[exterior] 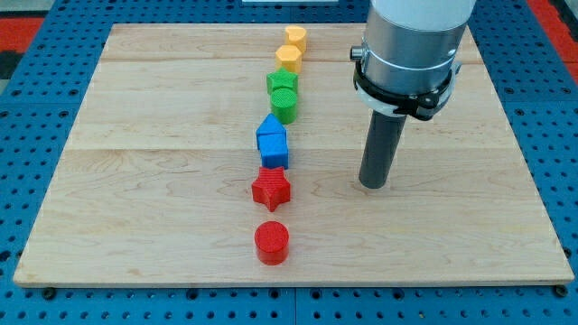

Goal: Slide yellow blocks up a bit

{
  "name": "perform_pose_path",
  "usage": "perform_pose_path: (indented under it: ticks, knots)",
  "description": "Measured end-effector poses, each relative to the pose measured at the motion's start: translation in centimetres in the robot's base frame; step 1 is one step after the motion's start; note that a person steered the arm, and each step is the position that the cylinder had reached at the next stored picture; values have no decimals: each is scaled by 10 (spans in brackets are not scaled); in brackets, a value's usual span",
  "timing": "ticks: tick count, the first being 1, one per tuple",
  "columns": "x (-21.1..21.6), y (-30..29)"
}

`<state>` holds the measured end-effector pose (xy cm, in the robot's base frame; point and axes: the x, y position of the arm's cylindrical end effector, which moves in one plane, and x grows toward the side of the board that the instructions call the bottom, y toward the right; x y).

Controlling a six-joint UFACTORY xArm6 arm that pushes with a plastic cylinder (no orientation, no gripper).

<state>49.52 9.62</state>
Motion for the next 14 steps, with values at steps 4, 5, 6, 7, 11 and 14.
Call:
perform_pose_path:
  ticks: [4,5,6,7,11,14]
  knots:
    - [-63,-11]
    - [-94,-16]
    - [-130,-40]
    - [-135,-85]
    - [-149,-110]
    - [-212,-102]
